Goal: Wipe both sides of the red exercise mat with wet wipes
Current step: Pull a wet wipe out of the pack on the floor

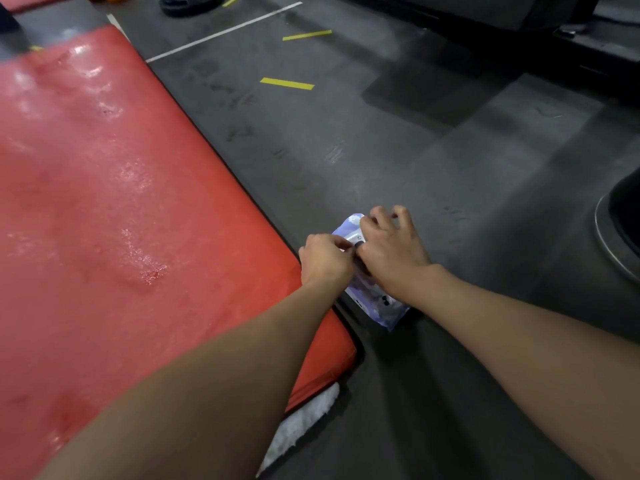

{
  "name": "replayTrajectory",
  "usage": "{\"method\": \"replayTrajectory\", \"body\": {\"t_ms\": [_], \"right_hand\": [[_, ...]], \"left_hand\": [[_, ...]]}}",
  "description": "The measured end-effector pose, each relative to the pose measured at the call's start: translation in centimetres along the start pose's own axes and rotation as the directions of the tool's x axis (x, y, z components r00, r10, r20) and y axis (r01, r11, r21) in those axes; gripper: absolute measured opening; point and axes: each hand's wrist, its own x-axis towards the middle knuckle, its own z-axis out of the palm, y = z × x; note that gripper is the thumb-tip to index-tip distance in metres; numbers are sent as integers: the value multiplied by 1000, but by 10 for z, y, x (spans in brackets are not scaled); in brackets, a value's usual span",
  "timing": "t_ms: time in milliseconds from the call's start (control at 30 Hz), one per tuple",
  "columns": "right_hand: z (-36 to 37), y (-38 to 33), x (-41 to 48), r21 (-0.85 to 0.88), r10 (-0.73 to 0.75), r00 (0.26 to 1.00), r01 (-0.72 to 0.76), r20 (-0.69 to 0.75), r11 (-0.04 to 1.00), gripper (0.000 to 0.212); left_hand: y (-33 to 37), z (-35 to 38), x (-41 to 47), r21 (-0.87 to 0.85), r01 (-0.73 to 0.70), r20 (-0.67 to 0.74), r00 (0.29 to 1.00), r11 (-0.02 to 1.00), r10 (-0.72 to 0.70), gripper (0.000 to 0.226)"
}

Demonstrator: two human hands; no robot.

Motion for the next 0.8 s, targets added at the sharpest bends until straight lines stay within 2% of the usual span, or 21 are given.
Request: {"method": "replayTrajectory", "body": {"t_ms": [200, 367, 500, 633, 800], "right_hand": [[-2, -5, -1, 7, 10, 999, -10, 35, 1000, 25], [0, 6, -9, -58, -10, 1000, 8, -24, 998, 29], [-3, 6, -12, -63, -86, 996, 84, -30, 994, 30], [-4, 1, -6, 18, -26, 999, 25, 29, 1000, 27], [-5, -5, 1, 80, 14, 999, -17, 39, 997, 23]], "left_hand": [[1, -4, -4, 46, -29, 57, 998, 999, 26, 22], [-1, -8, -9, 102, -82, 138, 988, 991, 68, 37], [-5, -12, -8, 109, -95, 138, 987, 989, 80, 27], [2, -14, -7, 148, -88, 136, 988, 985, 68, 12], [6, -14, -5, 182, -72, 114, 992, 981, 52, 17]]}}
